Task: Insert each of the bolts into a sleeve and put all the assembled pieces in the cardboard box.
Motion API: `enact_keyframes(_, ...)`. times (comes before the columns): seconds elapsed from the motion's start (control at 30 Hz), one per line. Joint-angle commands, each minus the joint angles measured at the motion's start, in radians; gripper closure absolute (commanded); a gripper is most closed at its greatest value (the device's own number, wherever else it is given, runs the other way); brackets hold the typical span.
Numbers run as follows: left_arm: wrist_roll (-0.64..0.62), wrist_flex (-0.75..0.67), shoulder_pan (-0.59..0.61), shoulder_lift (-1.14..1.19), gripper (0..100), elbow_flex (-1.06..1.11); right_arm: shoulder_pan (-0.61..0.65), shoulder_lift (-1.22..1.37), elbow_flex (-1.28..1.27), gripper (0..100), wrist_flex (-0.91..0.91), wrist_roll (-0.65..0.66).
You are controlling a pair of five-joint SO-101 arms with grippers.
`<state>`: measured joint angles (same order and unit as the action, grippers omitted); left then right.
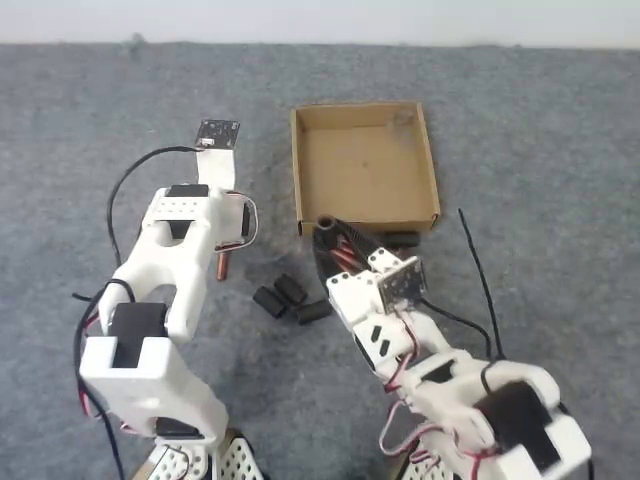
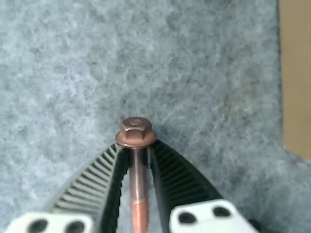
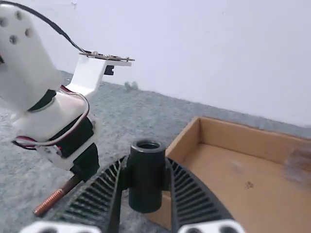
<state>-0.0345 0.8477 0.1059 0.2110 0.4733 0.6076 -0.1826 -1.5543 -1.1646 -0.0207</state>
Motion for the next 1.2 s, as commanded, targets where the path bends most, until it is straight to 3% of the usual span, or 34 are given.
enact_keyframes(0.0, 0.009, -0.023, -0.009, -0.080, 99, -0.007, 0.008, 0.156, 0.117, 99.2, -0.079, -0.017)
enact_keyframes(0.27, 0.009, -0.023, -0.009, -0.080, 99, -0.007, 0.010, 0.509, 0.167, 99.2, -0.446, 0.043)
enact_keyframes(0.43, 0.009, -0.023, -0.009, -0.080, 99, -0.007, 0.047, 0.578, 0.092, 99.2, -0.575, 0.104)
enact_keyframes(0.97, 0.002, -0.023, -0.008, -0.091, 99, -0.013, 0.081, 0.492, -0.064, 99.2, -0.579, 0.101)
enact_keyframes(1.17, -0.135, -0.023, -0.011, -0.245, 99, -0.010, 0.081, 0.493, -0.061, 99.2, -0.579, 0.101)
